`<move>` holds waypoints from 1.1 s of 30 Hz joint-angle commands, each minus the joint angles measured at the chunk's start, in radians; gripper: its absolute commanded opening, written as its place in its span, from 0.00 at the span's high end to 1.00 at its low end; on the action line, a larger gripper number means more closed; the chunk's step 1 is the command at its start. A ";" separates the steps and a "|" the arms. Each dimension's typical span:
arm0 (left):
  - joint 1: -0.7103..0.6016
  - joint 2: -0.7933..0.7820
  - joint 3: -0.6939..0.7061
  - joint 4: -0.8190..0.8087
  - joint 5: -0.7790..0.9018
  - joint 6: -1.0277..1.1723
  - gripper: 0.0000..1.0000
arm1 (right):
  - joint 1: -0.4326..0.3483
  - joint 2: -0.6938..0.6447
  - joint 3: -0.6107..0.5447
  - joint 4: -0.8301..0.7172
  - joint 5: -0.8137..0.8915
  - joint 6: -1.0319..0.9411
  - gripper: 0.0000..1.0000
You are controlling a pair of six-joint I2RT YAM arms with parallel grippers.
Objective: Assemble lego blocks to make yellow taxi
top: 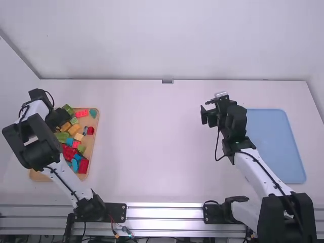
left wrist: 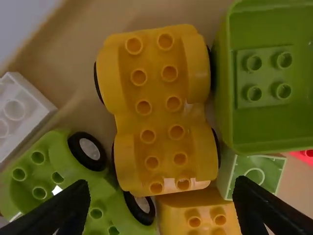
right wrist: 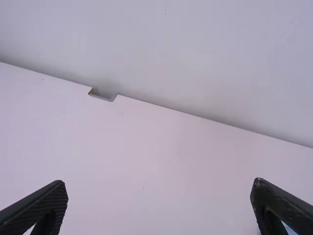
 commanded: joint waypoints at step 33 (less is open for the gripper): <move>0.004 0.018 -0.144 0.206 -0.061 -0.053 0.23 | 0.000 0.004 0.031 -0.047 -0.005 0.003 0.01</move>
